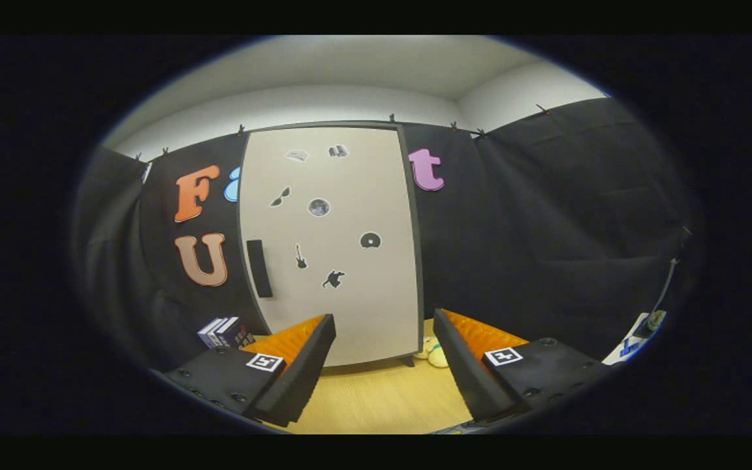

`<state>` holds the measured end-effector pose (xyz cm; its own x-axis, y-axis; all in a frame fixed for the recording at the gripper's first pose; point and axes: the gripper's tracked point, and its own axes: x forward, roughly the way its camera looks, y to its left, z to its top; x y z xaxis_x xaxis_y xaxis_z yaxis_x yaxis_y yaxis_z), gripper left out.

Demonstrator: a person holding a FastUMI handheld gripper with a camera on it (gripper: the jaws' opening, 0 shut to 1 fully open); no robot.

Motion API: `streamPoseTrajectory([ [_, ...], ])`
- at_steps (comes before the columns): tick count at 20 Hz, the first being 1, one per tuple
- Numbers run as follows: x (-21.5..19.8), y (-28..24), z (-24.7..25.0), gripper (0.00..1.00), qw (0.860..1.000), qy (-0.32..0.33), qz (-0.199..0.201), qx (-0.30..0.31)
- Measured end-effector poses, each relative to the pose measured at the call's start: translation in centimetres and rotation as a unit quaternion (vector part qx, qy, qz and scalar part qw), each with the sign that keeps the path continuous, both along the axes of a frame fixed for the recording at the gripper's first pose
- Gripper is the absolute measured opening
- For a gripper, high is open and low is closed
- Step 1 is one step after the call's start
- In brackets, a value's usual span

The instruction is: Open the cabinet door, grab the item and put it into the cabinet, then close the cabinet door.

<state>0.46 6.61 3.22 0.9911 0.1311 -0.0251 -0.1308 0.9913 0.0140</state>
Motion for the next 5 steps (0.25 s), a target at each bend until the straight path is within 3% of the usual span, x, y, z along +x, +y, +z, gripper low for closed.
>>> streamPoseTrajectory([
  [5, -0.18, 0.78, -0.41, 0.97, 1.000, 0.004, 0.005, -0.005],
])
